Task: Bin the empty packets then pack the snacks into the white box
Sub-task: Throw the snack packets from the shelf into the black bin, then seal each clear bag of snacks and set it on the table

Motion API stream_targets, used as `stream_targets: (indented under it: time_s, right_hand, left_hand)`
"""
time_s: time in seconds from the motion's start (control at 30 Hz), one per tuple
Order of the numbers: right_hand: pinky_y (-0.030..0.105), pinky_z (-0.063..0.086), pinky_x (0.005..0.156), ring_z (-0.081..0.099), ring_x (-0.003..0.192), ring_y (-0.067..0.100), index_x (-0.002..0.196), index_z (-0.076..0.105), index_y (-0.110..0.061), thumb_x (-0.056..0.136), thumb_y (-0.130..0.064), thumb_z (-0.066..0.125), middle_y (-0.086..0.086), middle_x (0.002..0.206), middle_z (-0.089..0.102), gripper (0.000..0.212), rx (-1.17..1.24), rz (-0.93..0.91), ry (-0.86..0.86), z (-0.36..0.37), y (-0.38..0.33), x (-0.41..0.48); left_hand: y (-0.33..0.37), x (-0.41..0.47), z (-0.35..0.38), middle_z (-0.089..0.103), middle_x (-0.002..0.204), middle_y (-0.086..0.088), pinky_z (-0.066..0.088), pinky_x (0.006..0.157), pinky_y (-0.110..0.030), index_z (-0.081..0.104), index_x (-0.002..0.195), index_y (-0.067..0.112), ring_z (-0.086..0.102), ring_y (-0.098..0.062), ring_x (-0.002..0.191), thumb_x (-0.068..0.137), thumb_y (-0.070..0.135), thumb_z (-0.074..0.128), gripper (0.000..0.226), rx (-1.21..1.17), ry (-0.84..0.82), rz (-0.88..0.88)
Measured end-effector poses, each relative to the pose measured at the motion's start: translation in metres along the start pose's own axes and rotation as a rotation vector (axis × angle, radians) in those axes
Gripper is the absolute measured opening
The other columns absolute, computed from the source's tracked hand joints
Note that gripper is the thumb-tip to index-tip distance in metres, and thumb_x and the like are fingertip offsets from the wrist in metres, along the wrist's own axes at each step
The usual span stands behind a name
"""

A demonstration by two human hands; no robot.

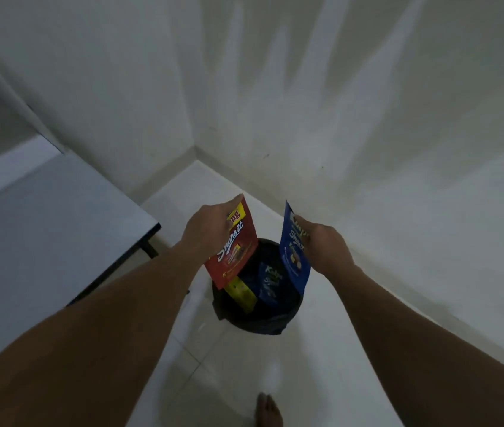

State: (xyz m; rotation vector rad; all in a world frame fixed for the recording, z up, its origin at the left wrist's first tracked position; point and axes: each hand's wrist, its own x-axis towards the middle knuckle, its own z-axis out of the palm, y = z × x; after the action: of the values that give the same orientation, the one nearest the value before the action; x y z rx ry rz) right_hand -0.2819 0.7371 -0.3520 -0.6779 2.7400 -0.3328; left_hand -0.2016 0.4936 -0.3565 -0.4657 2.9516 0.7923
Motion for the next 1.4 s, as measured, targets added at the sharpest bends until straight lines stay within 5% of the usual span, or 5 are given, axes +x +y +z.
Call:
stream_targets:
  time_s: [0.37,0.6,0.73,0.97,1.4]
  right_hand:
    - [0.039,0.056,0.071,0.066,0.088,0.032,0.14,0.046,-0.029,0.09,-0.013,0.055,0.011,0.096,0.069,0.053,0.093,0.023,-0.063,0.162,0.076,0.06]
    - [0.037,0.051,0.087,0.062,0.107,0.033,0.146,0.046,-0.025,0.101,-0.023,0.039,0.014,0.12,0.067,0.045,0.166,0.068,-0.115,0.176,0.085,0.056]
    - [0.039,0.046,0.095,0.056,0.118,0.034,0.132,0.058,-0.013,0.102,-0.024,0.038,0.014,0.126,0.063,0.038,0.057,0.007,-0.168,0.123,0.069,0.049]
    - [0.039,0.046,0.096,0.054,0.119,0.033,0.129,0.056,-0.004,0.102,-0.038,0.039,0.017,0.129,0.06,0.047,-0.116,-0.143,-0.145,-0.03,-0.002,0.045]
    - [0.039,0.038,0.107,0.044,0.134,0.03,0.142,0.044,-0.004,0.099,-0.057,0.036,0.016,0.146,0.047,0.069,-0.289,-0.462,-0.029,-0.222,-0.248,-0.024]
  left_hand:
    - [-0.036,0.047,0.186,0.067,0.118,-0.017,0.058,0.083,-0.045,0.028,0.153,0.032,0.067,-0.035,0.098,0.099,0.016,0.049,0.06,-0.04,0.028,-0.136]
    - [-0.041,0.036,0.208,0.064,0.123,-0.011,0.049,0.086,-0.042,0.027,0.153,0.022,0.058,-0.033,0.112,0.098,0.028,0.049,0.06,0.067,-0.081,-0.215]
    - [-0.029,0.027,0.158,0.058,0.134,-0.013,0.044,0.1,-0.042,0.035,0.15,0.014,0.053,-0.031,0.124,0.1,0.037,0.045,0.056,0.092,-0.123,-0.207]
    - [0.019,0.016,-0.008,0.044,0.15,-0.008,0.03,0.115,-0.037,0.04,0.147,0.012,0.038,-0.025,0.139,0.099,0.05,0.044,0.062,0.16,-0.128,-0.2]
    - [0.007,-0.166,-0.302,0.052,0.142,-0.011,0.041,0.105,-0.04,0.051,0.137,0.009,0.047,-0.028,0.13,0.092,0.064,0.043,0.072,0.273,0.102,-0.4]
